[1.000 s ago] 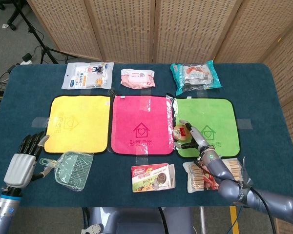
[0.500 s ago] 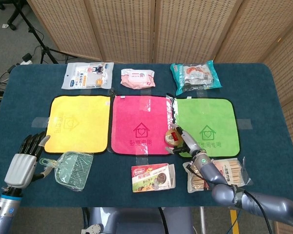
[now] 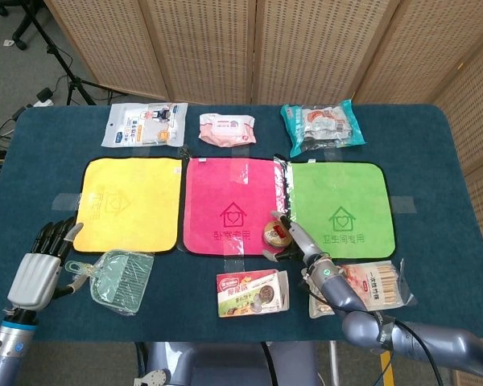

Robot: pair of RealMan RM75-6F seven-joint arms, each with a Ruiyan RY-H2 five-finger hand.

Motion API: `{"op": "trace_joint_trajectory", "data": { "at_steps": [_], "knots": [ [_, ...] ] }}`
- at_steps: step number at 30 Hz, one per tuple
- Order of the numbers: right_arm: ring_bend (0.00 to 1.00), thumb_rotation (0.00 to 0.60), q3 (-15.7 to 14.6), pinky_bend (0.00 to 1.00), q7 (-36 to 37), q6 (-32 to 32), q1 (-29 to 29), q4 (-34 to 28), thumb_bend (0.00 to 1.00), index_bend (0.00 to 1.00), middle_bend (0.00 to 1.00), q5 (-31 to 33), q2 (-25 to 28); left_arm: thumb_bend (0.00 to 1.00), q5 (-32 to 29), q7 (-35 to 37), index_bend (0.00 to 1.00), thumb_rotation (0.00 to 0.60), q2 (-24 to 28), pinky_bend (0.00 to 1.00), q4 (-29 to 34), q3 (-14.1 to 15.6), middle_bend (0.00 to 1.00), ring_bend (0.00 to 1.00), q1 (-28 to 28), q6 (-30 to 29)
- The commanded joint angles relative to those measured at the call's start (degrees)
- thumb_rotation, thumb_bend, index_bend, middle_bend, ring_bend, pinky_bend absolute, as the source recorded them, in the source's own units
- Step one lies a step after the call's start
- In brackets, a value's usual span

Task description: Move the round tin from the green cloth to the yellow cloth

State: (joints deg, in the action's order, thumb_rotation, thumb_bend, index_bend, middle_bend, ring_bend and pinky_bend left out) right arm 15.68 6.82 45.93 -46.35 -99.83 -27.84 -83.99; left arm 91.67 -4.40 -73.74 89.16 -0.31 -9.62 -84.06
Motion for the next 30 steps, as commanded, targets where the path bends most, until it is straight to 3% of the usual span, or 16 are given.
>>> {"op": "trace_joint_trajectory", "data": {
  "at_steps": [1, 19, 30],
  "knots": [
    [0.0, 0.6, 0.0, 0.02, -0.6, 0.7, -0.2, -0.9, 0.34, 0.01, 0.0, 0.1, -0.5, 0.18, 0.1, 0.0, 0.0, 0.6, 0.0, 0.0, 0.0, 0.0, 0.0, 0.0, 0.0, -0.1],
    [0.0, 0.6, 0.9, 0.02, -4.2, 3.3, -2.1, -4.4, 0.34, 0.01, 0.0, 1.7, -2.4, 0.18, 0.6, 0.9, 0.0, 0.6, 0.5, 0.0, 0.1, -0.1, 0.0, 0.0, 0.2, -1.1],
    [0.0, 0.6, 0.9, 0.02, -5.4, 1.3, -1.5, -4.9, 0.34, 0.01, 0.0, 0.1, 3.4, 0.18, 0.6, 0.3, 0.0, 0.6, 0.2, 0.0, 0.0, 0.0, 0.0, 0.0, 0.1, -0.8]
  ]
}}
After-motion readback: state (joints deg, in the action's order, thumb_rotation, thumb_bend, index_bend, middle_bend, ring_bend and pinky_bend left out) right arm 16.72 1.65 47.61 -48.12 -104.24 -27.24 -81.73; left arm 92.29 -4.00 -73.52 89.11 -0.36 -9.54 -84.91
